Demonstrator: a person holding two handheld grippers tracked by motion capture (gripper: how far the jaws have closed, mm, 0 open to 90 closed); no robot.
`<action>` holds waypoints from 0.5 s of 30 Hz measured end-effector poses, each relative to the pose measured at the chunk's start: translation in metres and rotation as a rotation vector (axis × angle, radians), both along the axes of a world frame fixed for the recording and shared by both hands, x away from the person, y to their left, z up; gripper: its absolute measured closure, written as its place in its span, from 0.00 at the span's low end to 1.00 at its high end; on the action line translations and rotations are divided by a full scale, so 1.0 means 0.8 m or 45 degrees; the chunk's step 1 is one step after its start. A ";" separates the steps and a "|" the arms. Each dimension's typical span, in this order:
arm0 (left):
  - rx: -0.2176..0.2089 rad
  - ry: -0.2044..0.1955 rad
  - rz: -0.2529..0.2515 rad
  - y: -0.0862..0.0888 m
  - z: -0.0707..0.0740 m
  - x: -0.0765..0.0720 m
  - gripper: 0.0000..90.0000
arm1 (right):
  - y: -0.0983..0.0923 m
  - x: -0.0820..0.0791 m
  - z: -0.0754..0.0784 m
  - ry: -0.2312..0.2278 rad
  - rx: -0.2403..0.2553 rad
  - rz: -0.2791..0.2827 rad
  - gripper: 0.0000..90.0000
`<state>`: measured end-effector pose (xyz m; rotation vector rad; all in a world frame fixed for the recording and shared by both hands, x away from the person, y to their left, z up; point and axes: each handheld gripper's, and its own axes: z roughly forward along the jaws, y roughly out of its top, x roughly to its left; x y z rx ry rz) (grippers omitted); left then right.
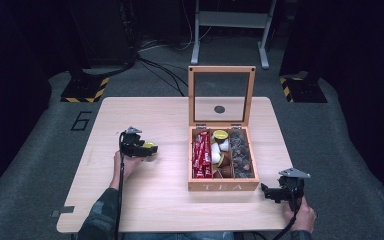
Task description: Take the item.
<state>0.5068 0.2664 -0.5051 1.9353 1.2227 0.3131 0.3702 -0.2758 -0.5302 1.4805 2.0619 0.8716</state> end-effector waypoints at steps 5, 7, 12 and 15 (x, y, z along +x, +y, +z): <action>0.011 -0.018 -0.027 0.002 0.014 -0.006 0.21 | 0.000 0.000 0.000 0.001 -0.001 0.001 0.00; 0.028 -0.030 -0.049 0.002 0.020 -0.008 0.20 | 0.000 0.000 0.000 0.000 0.002 -0.003 0.00; 0.026 -0.077 -0.094 0.000 0.040 -0.020 0.17 | 0.000 0.000 0.000 0.001 -0.001 0.001 0.00; 0.034 -0.107 -0.116 -0.002 0.049 -0.027 0.17 | 0.000 0.000 0.000 0.000 0.000 0.000 0.00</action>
